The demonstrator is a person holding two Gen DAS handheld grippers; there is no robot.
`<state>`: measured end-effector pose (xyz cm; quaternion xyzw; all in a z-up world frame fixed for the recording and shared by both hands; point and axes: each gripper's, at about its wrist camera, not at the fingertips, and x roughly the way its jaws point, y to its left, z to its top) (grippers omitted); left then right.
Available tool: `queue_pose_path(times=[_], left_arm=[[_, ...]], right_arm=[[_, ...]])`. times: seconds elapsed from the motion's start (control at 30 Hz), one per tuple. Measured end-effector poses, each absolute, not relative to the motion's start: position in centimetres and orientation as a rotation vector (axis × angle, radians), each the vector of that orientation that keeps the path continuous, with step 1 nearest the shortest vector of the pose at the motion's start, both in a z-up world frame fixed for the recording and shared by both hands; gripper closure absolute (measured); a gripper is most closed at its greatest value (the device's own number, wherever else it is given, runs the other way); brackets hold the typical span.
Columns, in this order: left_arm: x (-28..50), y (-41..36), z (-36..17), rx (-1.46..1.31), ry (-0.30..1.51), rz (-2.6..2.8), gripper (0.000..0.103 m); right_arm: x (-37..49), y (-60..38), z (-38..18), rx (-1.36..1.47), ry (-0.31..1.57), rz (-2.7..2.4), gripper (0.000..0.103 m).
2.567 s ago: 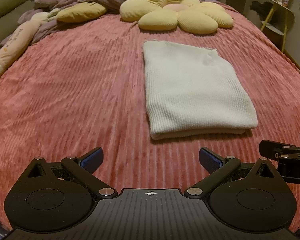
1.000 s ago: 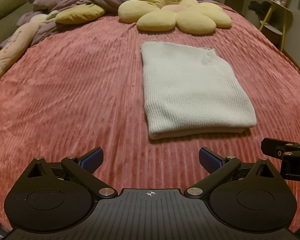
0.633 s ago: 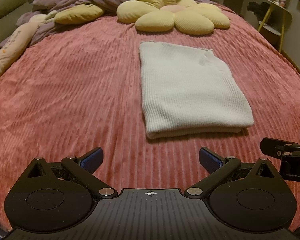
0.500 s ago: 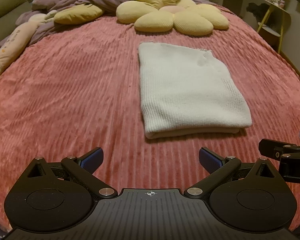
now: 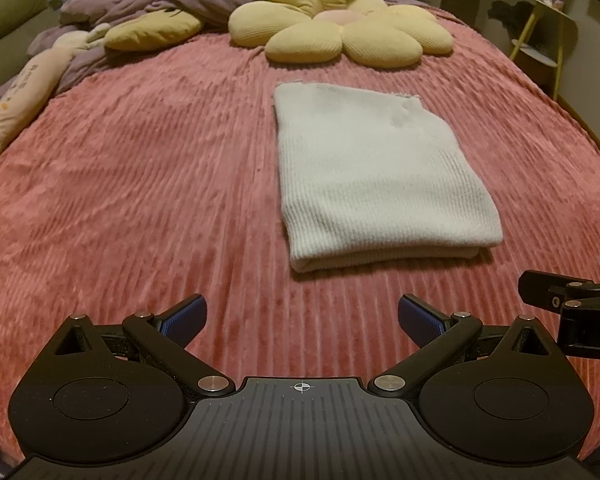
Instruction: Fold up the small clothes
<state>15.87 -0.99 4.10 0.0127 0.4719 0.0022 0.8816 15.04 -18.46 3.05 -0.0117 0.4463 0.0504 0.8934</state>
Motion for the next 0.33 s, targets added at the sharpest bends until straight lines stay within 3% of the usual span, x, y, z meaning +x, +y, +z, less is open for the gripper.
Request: queue_pose_path(times=[0.33], left_arm=[[15.47,-1.32,3.9,0.047,0.998,-0.017,0.0]], right_arm=[[14.76,-18.55,2.96,-0.027,0.92,0.102,0.004]])
